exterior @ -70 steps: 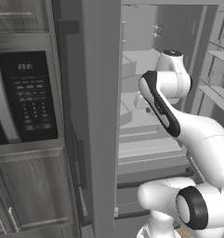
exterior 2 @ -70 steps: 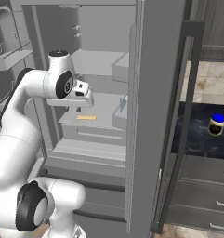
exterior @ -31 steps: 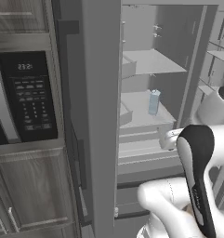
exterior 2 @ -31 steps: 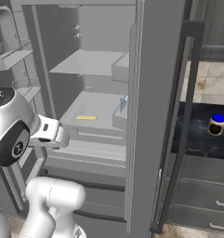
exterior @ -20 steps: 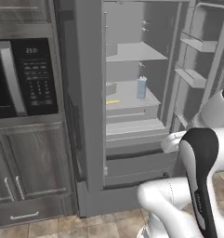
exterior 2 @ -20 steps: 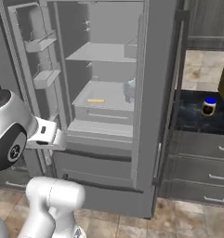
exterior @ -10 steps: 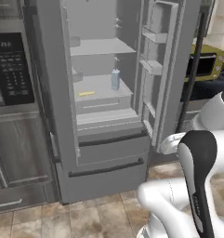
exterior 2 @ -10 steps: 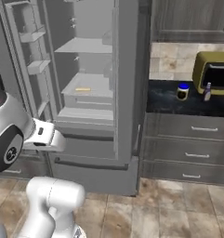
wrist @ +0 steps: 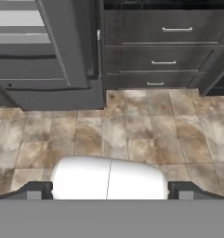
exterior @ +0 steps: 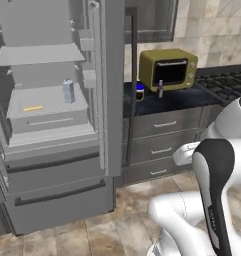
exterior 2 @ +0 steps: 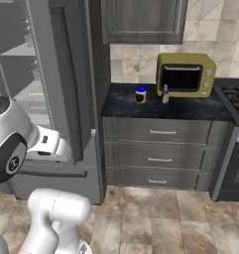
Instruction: Place the condiment bottle and mayonnaise from the counter to the top shelf of the fridge. If the existing items in the fridge are on the top shelf, move them to other shelves.
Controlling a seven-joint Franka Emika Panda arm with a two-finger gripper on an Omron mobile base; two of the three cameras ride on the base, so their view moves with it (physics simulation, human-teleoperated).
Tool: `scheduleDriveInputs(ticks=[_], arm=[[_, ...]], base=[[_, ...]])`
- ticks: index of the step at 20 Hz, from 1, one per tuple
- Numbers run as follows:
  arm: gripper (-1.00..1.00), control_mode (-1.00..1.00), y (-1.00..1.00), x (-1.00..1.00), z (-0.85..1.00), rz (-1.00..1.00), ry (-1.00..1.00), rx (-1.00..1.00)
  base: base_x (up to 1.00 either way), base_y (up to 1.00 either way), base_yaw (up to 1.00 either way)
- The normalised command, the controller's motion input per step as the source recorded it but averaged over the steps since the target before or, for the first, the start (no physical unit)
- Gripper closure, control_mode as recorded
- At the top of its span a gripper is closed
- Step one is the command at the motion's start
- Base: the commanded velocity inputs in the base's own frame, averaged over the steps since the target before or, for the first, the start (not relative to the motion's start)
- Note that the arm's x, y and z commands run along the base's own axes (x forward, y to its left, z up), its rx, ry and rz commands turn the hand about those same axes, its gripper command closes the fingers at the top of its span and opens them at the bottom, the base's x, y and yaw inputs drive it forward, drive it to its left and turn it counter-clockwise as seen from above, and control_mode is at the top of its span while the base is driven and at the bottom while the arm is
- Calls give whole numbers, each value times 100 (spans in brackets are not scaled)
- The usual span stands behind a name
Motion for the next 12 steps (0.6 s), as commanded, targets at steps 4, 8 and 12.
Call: scheduleDriveInputs(ticks=[4,8,12], arm=[[-100,100,0,0,0,0,0,0],[-100,100,0,0,0,0,0,0],[-100,100,0,0,0,0,0,0]], base=[[67,-100,-4],[91,-99,0],[72,-68,5]])
